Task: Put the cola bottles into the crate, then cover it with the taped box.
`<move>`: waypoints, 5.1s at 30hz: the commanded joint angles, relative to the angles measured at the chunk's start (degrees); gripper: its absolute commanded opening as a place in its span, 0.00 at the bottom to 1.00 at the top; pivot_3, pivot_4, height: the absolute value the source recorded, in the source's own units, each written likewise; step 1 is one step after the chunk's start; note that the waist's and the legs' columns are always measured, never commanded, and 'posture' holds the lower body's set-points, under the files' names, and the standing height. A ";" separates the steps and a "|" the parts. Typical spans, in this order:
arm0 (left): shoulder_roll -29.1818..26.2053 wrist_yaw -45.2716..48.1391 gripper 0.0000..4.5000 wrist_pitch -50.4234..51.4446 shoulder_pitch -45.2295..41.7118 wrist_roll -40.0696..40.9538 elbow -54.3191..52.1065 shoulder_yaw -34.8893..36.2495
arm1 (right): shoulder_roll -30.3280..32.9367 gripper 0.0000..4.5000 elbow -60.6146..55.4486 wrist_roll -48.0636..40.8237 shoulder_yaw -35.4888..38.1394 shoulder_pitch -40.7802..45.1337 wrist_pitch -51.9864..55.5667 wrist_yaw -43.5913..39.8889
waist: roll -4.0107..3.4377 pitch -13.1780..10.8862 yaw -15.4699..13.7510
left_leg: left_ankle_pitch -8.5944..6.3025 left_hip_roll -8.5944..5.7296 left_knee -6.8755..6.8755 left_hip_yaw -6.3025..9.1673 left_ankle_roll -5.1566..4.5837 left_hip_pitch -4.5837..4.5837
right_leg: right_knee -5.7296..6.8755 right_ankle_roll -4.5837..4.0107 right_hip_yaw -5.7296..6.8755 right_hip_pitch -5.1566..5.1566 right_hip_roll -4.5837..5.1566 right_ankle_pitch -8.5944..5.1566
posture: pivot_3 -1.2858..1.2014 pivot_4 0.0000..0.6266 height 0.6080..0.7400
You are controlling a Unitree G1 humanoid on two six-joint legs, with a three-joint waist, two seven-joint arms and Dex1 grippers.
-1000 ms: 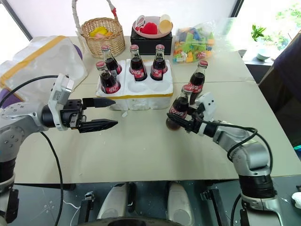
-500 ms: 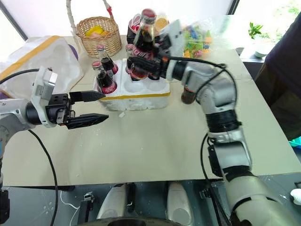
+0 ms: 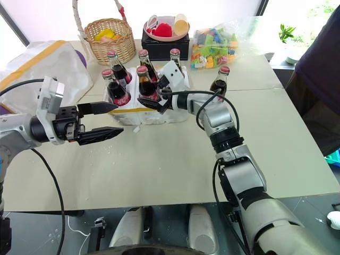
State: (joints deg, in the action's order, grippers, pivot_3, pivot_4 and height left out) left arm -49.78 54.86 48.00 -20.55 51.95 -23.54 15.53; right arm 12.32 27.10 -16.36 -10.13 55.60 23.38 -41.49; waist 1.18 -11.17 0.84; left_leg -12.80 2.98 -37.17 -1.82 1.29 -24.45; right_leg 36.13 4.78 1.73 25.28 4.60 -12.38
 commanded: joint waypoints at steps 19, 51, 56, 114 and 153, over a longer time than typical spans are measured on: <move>5.93 4.39 1.00 -5.59 -12.02 -4.51 7.25 -10.14 | 17.19 0.99 -51.29 -14.41 29.68 -33.11 31.02 17.73 | -0.01 0.01 -0.02 | 0.00 -0.01 -0.05 -0.04 0.01 0.07 | -0.05 -0.17 -0.06 -0.06 0.01 -0.11 | 0.52 0.24 1.00; 6.71 3.68 1.00 -6.04 -10.89 -6.04 6.30 -7.43 | 13.64 0.63 -20.80 -8.35 23.52 -12.01 2.60 10.69 | -0.14 -0.07 -0.03 | 0.02 -0.01 0.02 0.00 -0.01 0.01 | -0.03 0.03 -0.07 0.03 -0.03 -0.03 | 0.52 0.24 1.00; 5.01 1.35 1.00 -4.70 -8.05 -4.52 4.12 -3.84 | 12.00 0.63 -27.08 -17.36 23.84 -4.63 9.09 8.11 | -0.27 -0.17 0.35 | 0.02 0.00 0.04 -0.03 -0.01 0.01 | 0.01 0.03 -0.10 0.10 -0.04 -0.02 | 0.52 0.24 1.00; -31.05 29.12 1.00 -42.08 -29.02 -54.30 84.79 -14.87 | 42.94 0.98 -48.42 -35.76 28.24 -15.95 26.19 -19.98 | -0.05 -0.07 -1.77 | -0.01 0.12 0.06 -0.41 0.04 -0.05 | -0.03 -0.50 0.00 0.23 0.07 -0.35 | 0.52 0.24 1.00; -16.34 21.02 0.07 -35.50 -50.90 -70.28 100.81 -23.42 | 47.46 1.00 -58.21 -46.78 36.20 -27.49 26.44 -6.65 | 0.27 -0.05 -1.50 | -0.02 0.15 -0.04 -0.36 0.01 -0.07 | 0.01 -0.28 -0.02 0.21 0.07 -0.24 | 0.52 0.24 1.00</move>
State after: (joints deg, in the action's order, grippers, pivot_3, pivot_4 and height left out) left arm -64.65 76.21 12.50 -70.43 -18.32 77.67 -8.69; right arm 59.57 -30.34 -62.22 25.46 27.08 51.15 -48.17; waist 1.44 -11.21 -0.66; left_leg -12.82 3.13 -37.21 -2.18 1.30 -24.52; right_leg 36.14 4.51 1.71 25.49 4.67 -12.61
